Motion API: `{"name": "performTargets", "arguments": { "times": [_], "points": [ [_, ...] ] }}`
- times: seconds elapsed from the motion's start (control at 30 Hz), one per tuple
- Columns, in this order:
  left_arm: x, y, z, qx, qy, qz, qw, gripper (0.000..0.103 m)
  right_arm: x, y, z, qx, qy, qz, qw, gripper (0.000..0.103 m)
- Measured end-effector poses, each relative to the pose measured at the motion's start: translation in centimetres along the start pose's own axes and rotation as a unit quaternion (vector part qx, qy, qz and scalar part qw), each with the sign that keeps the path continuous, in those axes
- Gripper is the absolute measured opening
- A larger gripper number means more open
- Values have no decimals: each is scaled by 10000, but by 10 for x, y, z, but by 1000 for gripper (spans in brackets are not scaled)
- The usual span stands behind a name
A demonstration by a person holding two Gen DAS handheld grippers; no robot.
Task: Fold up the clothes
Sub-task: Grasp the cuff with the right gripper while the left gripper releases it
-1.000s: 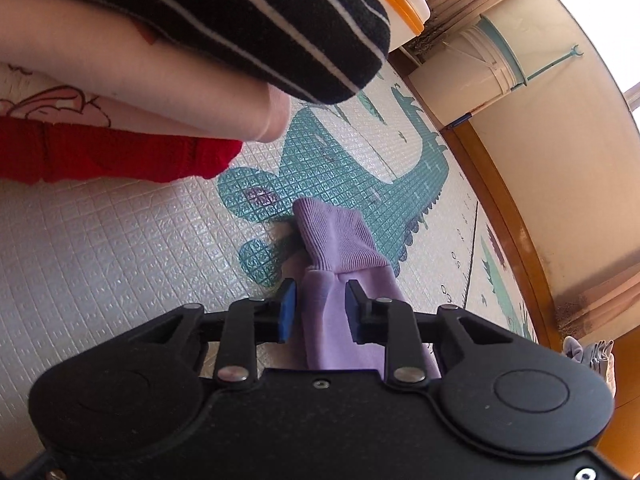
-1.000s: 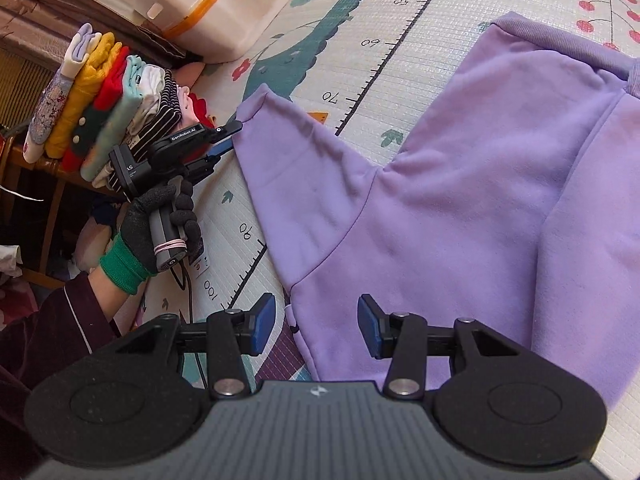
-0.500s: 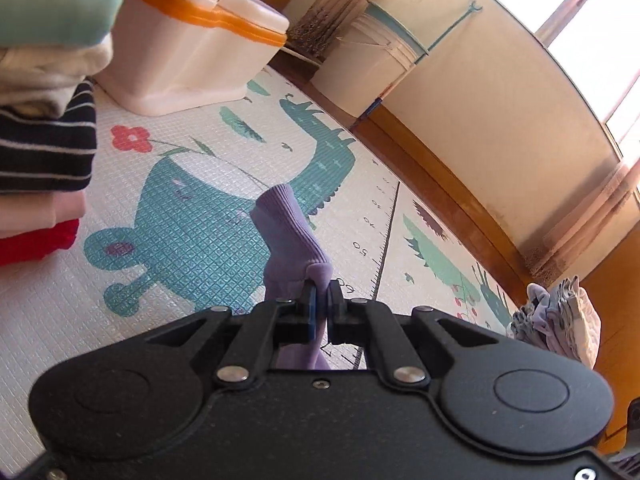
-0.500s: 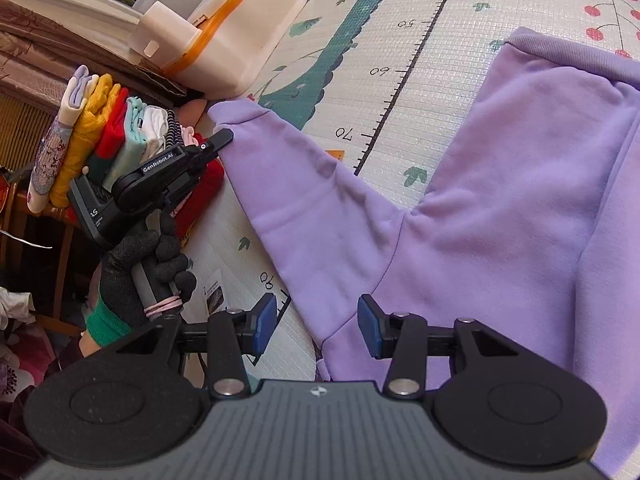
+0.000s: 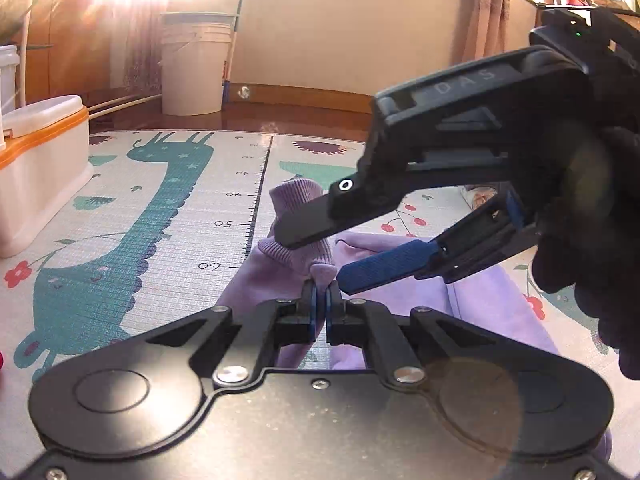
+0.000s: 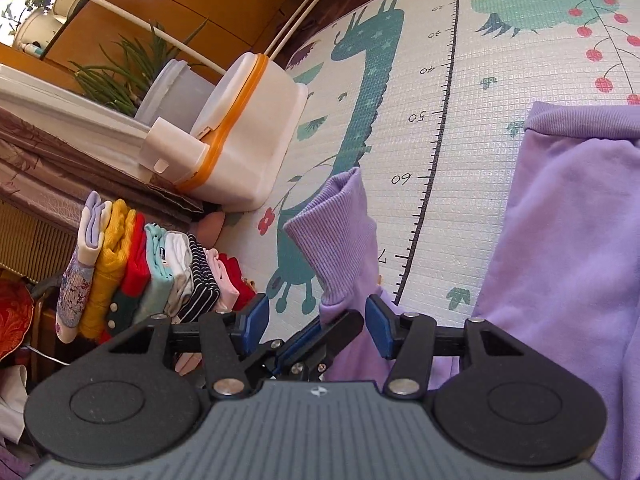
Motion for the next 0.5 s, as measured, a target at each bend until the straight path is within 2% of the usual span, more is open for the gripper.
{"name": "performTargets", "arguments": {
  "times": [0.1, 0.23, 0.33, 0.47, 0.5],
  "points": [
    [5, -7, -22, 84, -462, 80, 9989, 0, 1, -3, -17, 161, -218, 39, 9996, 52],
    [11, -17, -52, 196, -1076, 185, 9938, 0, 7, -4, -38, 408, -389, 83, 9984, 26],
    [13, -20, -67, 247, -1393, 197, 9897, 0, 8, 1, -49, 481, -402, 4, 9980, 12],
    [14, -11, -72, 472, -1445, 141, 9883, 4, 6, 15, -54, 491, -244, -137, 9984, 10],
    [14, -7, -73, 559, -1419, 115, 9882, 15, 4, 21, -55, 485, -223, -186, 9984, 10]
  ]
}}
Point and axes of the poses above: each gripper's, at about its wrist camera, not at the fingertips, and y roughly against the way its jaws point, z to its left, x to its underside, the point moved 8 cm from there along -y, roughly the way its jaws point, and after that the axes turned 11 degrees about x, right-handed, at the moved point
